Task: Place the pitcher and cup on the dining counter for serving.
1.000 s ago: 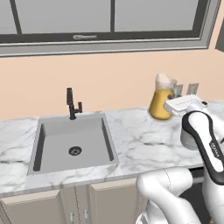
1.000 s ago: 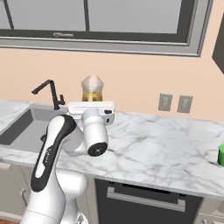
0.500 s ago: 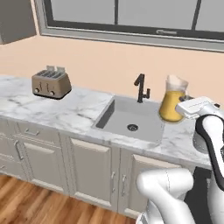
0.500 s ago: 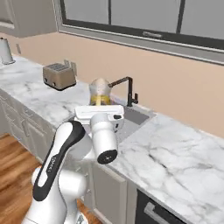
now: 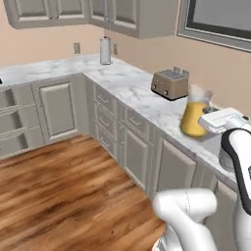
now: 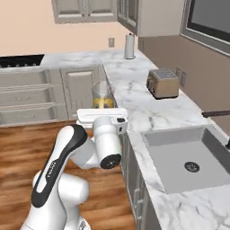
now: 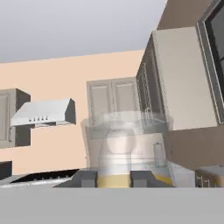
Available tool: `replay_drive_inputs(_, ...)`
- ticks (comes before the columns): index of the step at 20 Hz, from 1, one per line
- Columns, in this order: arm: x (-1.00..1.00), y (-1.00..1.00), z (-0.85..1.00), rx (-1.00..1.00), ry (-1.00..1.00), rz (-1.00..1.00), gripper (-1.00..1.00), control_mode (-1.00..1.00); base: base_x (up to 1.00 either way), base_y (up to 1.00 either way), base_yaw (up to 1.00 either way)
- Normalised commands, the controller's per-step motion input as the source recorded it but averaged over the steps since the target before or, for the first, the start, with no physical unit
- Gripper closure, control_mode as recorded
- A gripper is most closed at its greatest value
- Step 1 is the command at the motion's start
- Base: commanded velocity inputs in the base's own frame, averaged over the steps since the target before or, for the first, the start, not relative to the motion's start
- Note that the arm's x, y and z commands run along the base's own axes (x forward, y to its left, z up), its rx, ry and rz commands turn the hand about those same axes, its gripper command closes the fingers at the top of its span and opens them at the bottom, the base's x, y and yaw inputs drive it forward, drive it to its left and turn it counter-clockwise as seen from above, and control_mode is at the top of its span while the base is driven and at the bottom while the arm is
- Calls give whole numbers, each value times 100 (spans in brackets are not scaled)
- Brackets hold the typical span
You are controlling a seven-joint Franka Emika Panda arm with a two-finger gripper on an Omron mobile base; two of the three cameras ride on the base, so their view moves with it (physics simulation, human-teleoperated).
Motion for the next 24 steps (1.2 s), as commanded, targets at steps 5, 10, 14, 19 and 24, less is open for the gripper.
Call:
replay_drive_inputs(5, 0, 0, 0, 0, 0, 0, 100, 100, -4, 0, 100)
replay_drive_inputs(10, 0, 0, 0, 0, 0, 0, 100, 100, -3, 0, 100)
replay_drive_inputs(14, 0, 0, 0, 0, 0, 0, 100, 100, -1, 0, 100)
replay_drive_inputs(19, 0, 0, 0, 0, 0, 0, 100, 100, 0, 0, 100)
replay_drive_inputs(24, 0, 0, 0, 0, 0, 0, 100, 100, 19, -1, 100)
